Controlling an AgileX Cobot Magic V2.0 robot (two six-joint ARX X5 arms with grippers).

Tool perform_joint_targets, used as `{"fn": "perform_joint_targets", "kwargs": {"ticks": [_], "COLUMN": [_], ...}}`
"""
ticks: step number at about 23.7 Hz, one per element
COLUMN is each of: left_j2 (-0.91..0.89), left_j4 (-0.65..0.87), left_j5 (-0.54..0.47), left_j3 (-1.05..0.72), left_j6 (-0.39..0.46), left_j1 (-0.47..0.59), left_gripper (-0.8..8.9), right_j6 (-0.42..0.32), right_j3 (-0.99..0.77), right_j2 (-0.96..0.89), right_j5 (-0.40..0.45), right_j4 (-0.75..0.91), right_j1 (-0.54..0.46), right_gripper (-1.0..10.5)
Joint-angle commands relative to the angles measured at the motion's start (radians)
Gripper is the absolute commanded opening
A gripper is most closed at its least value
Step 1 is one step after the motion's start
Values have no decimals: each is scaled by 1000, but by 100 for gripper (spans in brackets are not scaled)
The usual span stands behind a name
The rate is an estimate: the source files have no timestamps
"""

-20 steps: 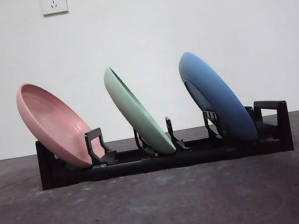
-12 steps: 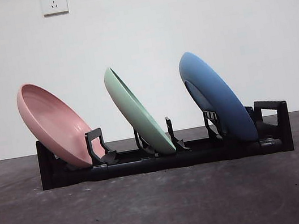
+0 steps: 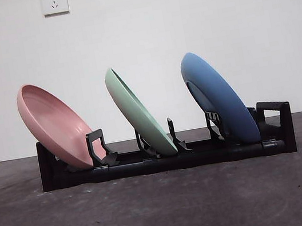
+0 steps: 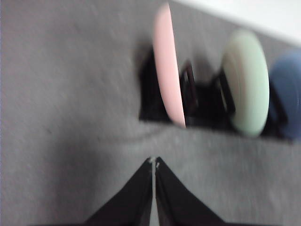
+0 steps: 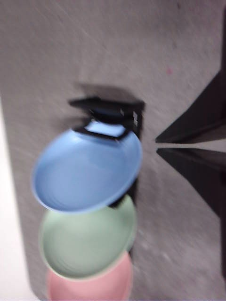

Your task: Place the plate

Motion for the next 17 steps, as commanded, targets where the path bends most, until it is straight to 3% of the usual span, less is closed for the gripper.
{"fn": "perform_joint_targets", "kwargs": {"ticks": [1,5,7,9,10,11,17], "left_j2": [69,189,238,257,258,257,255], "left_j4": [-37,-108,-129,-126,-119,-109,-101], "left_j5": [42,97,97,97,97,97,97], "left_j3": [50,100,114,119,119,119,119], "left_j6": [116,146,146,146,146,145,143], "left_j1": [-19,-73,-95,-106,-108,-109,-108], "left_gripper": [11,13,126,327,352,351,347], "right_j6": [-39,-63,-74,-82,-82,-82,-66], "right_j3": [59,153,185,210,218,224,287], "right_j2": [65,189,237,274,290,304,428], "right_j5": [-27,-54,-54,-53,-53,-53,-53], "right_j4": [-43,-154,-187,-205,-208,-209,-212], "right_j1": [17,61,80,98,105,111,161], "right_gripper": [14,15,20,177,292,350,348]}}
